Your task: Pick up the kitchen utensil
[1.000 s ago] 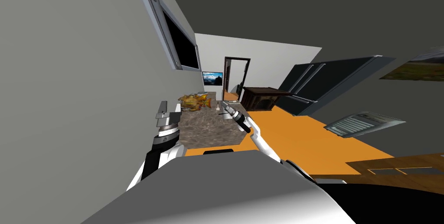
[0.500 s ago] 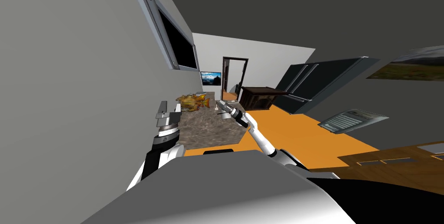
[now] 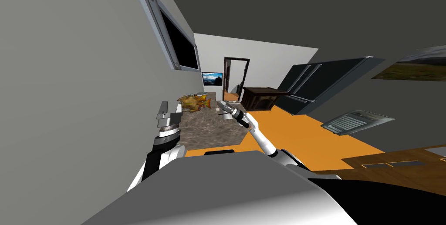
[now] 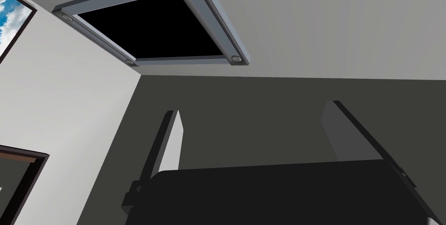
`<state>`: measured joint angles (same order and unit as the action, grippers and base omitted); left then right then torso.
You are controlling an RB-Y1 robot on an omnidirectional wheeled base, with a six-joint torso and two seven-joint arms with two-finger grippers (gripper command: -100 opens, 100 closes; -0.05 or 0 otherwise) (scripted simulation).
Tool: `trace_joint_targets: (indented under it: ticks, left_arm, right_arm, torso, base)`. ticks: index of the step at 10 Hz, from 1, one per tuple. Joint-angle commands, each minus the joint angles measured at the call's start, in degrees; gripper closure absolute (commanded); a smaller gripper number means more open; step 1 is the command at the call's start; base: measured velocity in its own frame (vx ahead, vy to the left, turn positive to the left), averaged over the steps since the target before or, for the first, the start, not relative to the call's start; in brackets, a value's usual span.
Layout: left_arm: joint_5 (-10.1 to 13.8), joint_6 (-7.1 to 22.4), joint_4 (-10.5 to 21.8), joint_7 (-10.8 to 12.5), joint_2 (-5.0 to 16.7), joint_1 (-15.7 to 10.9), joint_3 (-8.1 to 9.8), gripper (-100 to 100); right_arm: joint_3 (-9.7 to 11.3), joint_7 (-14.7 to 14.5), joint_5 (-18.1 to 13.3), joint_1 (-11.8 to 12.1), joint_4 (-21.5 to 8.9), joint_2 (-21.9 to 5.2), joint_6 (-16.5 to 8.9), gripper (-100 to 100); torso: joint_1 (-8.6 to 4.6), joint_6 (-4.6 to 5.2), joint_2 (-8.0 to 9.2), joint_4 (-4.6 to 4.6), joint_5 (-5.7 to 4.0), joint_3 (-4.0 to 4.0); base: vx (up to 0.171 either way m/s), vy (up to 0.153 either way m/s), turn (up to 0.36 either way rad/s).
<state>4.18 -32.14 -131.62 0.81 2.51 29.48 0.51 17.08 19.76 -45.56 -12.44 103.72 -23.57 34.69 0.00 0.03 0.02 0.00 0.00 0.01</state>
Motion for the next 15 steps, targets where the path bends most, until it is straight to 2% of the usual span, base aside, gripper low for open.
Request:
trace_joint_targets:
  ticks: [1, 3, 4, 5, 6, 11, 14, 15]
  left_arm:
    - [0.0, 0.0, 0.0, 0.0, 0.0, 0.0, 0.0, 0]
    - [0.0, 0.0, 0.0, 0.0, 0.0, 0.0, 0.0, 0]
    - [0.0, 0.0, 0.0, 0.0, 0.0, 0.0, 0.0, 0]
    - [0.0, 0.0, 0.0, 0.0, 0.0, 0.0, 0.0, 0]
    - [0.0, 0.0, 0.0, 0.0, 0.0, 0.0, 0.0, 0]
    - [0.0, 0.0, 0.0, 0.0, 0.0, 0.0, 0.0, 0]
    - [0.0, 0.0, 0.0, 0.0, 0.0, 0.0, 0.0, 0]
    - [0.0, 0.0, 0.0, 0.0, 0.0, 0.0, 0.0, 0]
  right_arm:
    - [0.0, 0.0, 0.0, 0.0, 0.0, 0.0, 0.0, -100]
    - [0.0, 0.0, 0.0, 0.0, 0.0, 0.0, 0.0, -100]
    - [-1.68, 1.0, -0.12, -1.19, -1.5, -1.02, 0.92, -100]
    - [-2.41, 1.46, -0.23, -1.67, -2.19, -1.6, 1.39, -100]
    - [-4.05, 2.56, -0.59, -2.71, -3.88, -3.24, 2.58, -100]
    - [-8.28, 5.94, -2.56, -4.96, -9.37, -10.16, 6.79, -100]
    - [-10.29, 8.02, -4.46, -5.48, -13.39, -15.51, 9.83, -100]
    - [-10.29, 8.02, -4.46, -5.48, -13.39, -16.27, 9.83, -100]
  torso:
    - [0.0, 0.0, 0.0, 0.0, 0.0, 0.0]
    - [0.02, -0.01, -0.01, 0.0, 0.0, 0.0]
    - [0.0, 0.0, 0.0, 0.0, 0.0, 0.0]
    - [-0.02, -0.02, -0.03, 0.0, 0.0, -0.02]
    - [-0.07, -0.02, -0.05, -0.01, -0.01, -0.03]
    - [-0.05, -0.02, -0.03, -0.01, -0.01, -0.02]
    - [-0.02, -0.03, -0.07, -0.01, -0.01, -0.04]
    - [0.0, -0.03, -0.06, -0.02, 0.0, -0.04]
  base:
    - [-0.004, -0.005, -0.014]
    - [-0.002, -0.002, -0.007]
    - [0.006, -0.01, 0.07]
    - [0.005, -0.022, 0.106]
    - [0.008, -0.024, 0.164]
    - [-0.001, -0.018, 0.196]
    - [0.003, -0.009, 0.274]
    - [0.003, -0.006, 0.112]
